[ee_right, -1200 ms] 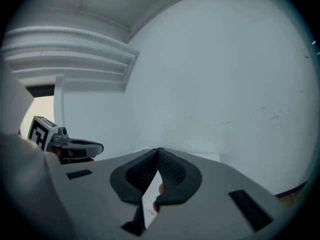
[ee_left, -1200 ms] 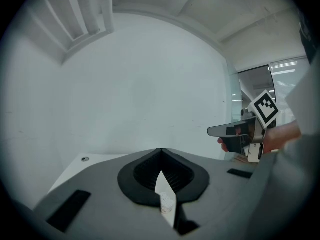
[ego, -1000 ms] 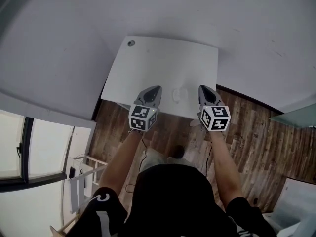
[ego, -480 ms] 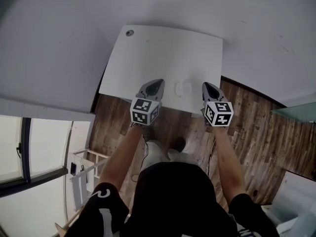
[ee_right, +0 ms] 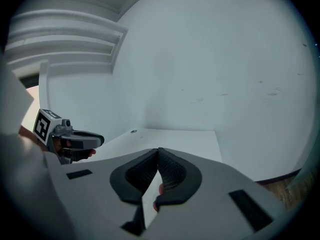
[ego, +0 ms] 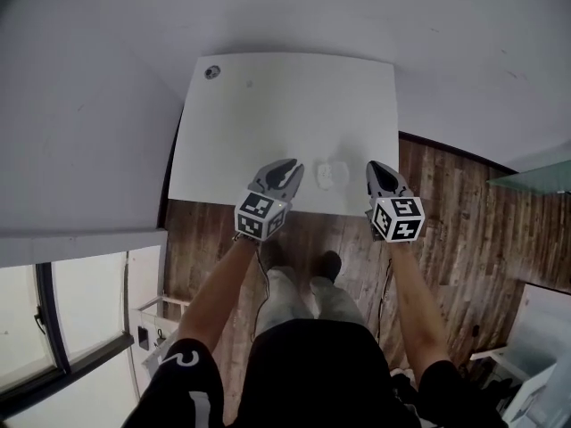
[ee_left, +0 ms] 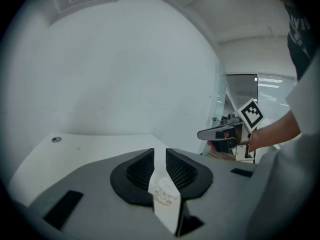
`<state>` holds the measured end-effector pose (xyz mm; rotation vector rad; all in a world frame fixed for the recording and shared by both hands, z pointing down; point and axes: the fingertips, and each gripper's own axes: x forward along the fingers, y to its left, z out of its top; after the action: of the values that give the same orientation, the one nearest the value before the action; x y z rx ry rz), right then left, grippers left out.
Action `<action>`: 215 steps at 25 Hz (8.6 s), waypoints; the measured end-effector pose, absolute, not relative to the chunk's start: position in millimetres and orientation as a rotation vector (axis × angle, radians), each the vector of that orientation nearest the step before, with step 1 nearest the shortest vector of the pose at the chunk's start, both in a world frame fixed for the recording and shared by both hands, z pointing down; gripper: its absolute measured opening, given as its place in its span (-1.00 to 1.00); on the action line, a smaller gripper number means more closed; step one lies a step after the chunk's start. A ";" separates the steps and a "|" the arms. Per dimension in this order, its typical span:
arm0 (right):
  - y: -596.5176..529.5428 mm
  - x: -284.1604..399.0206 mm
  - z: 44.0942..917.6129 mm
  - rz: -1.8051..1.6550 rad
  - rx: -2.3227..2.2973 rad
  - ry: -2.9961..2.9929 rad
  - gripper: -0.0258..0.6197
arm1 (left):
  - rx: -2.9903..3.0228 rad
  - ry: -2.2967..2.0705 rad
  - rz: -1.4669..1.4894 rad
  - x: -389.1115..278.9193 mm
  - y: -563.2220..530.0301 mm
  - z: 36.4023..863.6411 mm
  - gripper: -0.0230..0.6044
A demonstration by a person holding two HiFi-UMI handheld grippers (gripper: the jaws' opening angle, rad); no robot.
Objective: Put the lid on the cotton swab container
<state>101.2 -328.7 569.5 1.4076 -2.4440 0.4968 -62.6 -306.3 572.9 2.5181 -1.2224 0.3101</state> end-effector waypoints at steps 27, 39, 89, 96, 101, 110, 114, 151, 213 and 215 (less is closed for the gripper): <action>-344.1 95.5 678.3 0.634 1.341 -2.452 -0.88 | 2.793 -0.480 0.563 11.3 -303.1 740.9 0.29; -348.7 100.4 698.5 0.685 1.316 -2.441 -0.88 | 2.822 -0.505 0.616 25.3 -306.0 749.5 0.28; -337.9 20.8 692.0 0.770 0.984 -2.652 -0.32 | 2.855 -0.527 0.604 24.6 -307.0 747.0 0.22; -339.2 16.4 699.1 0.757 0.984 -2.643 -0.19 | 2.863 -0.526 0.602 24.0 -306.7 747.2 0.22; -338.5 14.1 702.4 0.719 0.978 -2.640 -0.15 | 2.865 -0.515 0.601 23.5 -304.9 747.2 0.23; -341.6 14.4 702.6 0.554 0.988 -2.638 0.00 | 2.864 -0.528 0.598 23.3 -306.3 747.4 0.22; -341.0 17.3 704.7 0.633 1.016 -2.636 0.01 | 2.848 -0.508 0.604 24.3 -305.3 748.2 0.23; -302.1 123.4 542.3 0.489 1.398 -2.496 -0.54 | 2.455 -1.418 0.332 -21.8 -279.2 525.7 -0.57; -273.5 112.8 482.8 0.482 1.256 -2.659 -0.88 | 2.218 -1.852 0.187 -75.9 -217.6 467.0 -0.84; -273.7 112.2 482.6 0.481 1.253 -2.660 -0.88 | 2.219 -1.851 0.191 -74.5 -218.0 467.2 -0.84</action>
<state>112.2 -273.7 482.6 1.2533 -2.6598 0.4810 -74.5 -218.0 467.2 2.2189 -1.8507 0.1906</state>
